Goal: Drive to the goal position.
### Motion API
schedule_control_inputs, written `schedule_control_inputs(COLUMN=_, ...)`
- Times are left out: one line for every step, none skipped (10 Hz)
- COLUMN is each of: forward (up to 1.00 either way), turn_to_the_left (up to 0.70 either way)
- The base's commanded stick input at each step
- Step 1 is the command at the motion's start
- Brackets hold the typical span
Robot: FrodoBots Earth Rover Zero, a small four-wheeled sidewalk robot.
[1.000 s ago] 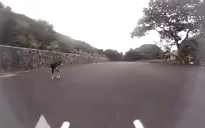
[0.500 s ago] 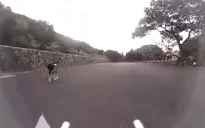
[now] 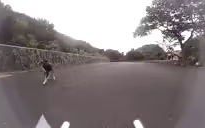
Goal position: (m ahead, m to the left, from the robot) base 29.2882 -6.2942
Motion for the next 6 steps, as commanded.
schedule_control_inputs(forward=0.5, turn_to_the_left=0.0)
schedule_control_inputs(forward=0.5, turn_to_the_left=0.0)
schedule_control_inputs(forward=0.5, turn_to_the_left=0.0)
schedule_control_inputs(forward=0.5, turn_to_the_left=0.0)
schedule_control_inputs(forward=0.5, turn_to_the_left=0.0)
schedule_control_inputs(forward=0.5, turn_to_the_left=0.0)
